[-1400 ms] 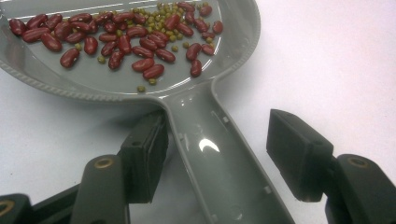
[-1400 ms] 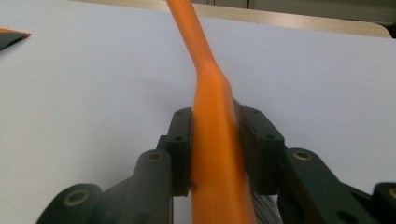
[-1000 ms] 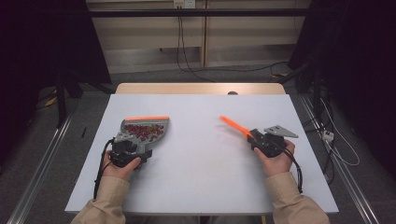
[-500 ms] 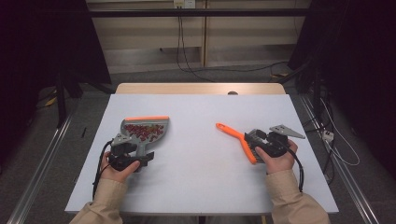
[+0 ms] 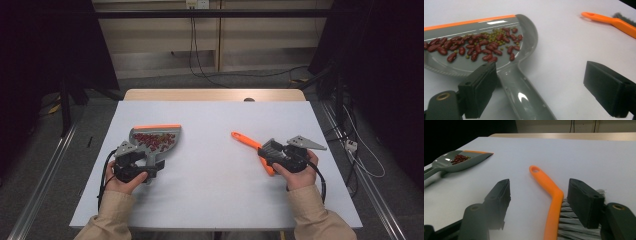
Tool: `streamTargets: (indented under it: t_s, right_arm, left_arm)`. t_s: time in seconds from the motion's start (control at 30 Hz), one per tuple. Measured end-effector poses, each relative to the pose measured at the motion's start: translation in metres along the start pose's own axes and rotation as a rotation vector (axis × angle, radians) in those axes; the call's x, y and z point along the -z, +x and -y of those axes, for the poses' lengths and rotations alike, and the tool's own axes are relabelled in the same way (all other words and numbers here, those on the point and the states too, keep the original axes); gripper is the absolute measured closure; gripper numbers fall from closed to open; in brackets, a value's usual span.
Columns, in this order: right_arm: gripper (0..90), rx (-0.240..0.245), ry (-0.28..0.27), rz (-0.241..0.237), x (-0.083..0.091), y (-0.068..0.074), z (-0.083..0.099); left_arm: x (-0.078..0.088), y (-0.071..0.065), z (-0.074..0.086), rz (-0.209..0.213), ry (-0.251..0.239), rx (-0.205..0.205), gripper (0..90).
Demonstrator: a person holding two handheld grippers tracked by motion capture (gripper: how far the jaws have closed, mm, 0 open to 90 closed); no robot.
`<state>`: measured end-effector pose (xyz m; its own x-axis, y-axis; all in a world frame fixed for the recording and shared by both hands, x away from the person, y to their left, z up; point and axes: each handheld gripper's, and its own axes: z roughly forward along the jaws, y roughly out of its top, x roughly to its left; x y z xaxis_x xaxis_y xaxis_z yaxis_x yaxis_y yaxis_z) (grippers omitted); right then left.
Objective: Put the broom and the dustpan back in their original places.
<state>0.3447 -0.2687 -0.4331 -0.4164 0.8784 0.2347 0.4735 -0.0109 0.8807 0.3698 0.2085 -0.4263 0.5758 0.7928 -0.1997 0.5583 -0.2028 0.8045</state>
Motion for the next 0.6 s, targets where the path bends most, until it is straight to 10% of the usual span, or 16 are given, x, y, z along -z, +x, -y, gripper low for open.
streamTargets:
  t_s: [0.6]
  right_arm:
    - [24.0,0.053,0.016,-0.055,0.018,0.004,0.009]
  left_arm:
    - [0.012,-0.003,-0.003,0.118,-0.062,-0.062,7.6]
